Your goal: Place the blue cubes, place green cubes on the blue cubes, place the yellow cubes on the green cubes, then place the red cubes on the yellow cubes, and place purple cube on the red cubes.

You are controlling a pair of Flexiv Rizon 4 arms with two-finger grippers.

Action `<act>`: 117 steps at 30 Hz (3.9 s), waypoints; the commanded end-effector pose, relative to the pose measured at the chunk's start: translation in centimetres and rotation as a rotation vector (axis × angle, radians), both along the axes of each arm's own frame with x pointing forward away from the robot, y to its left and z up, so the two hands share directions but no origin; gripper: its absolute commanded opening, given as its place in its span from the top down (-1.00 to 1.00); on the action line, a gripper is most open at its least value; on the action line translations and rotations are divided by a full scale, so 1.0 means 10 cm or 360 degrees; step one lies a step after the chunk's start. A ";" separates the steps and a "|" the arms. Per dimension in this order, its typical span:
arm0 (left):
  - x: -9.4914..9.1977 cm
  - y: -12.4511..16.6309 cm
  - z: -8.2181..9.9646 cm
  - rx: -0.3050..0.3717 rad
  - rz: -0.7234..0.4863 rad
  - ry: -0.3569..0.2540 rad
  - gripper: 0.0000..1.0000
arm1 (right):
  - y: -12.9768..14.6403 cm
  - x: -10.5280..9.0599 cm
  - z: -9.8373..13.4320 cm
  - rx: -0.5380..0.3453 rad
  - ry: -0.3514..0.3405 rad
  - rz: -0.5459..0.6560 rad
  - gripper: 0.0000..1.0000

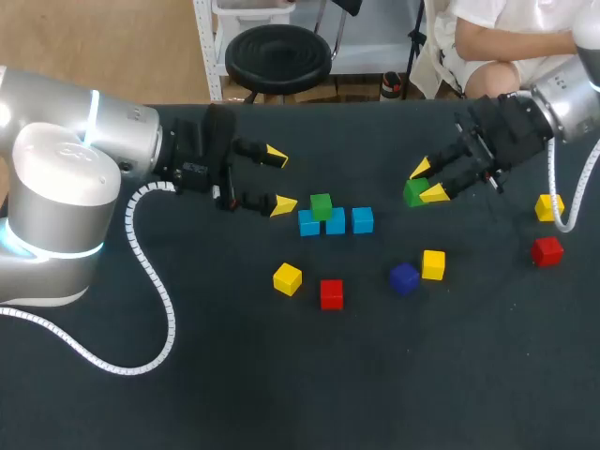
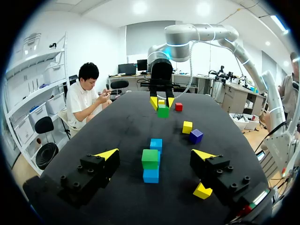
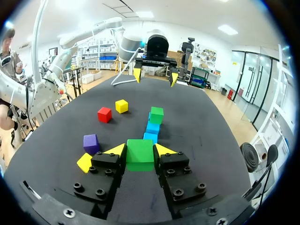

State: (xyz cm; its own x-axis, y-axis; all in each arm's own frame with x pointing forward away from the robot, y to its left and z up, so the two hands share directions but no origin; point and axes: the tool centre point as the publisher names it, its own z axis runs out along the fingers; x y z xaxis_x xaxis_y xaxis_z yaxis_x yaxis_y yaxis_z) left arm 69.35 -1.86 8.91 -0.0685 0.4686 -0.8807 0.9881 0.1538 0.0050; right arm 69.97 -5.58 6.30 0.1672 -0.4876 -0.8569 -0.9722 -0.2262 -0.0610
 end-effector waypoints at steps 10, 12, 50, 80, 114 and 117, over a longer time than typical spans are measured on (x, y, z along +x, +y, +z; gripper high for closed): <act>-0.01 0.01 -0.01 -0.0007 0.0001 -0.0006 -1.00 | 0.69 -0.08 0.23 -0.0082 0.0227 -0.0111 1.00; -0.01 0.01 -0.01 -0.0007 0.0001 -0.0006 -1.00 | 0.71 -0.12 0.26 -0.0124 0.0224 -0.0170 1.00; -0.01 0.01 -0.01 -0.0007 0.0001 -0.0006 -1.00 | 0.91 -0.13 -0.31 -0.0156 0.0360 -0.0278 1.00; -0.01 0.01 -0.01 -0.0007 0.0001 -0.0006 -1.00 | 0.93 0.05 -0.34 -0.0181 0.0347 -0.0234 1.00; -0.01 0.01 -0.01 -0.0007 0.0001 -0.0006 -1.00 | 0.92 0.10 -0.40 -0.0181 0.0360 -0.0249 1.00; -0.01 0.01 -0.01 -0.0007 0.0001 -0.0006 -1.00 | 0.92 0.10 -0.40 -0.0180 0.0360 -0.0254 1.00</act>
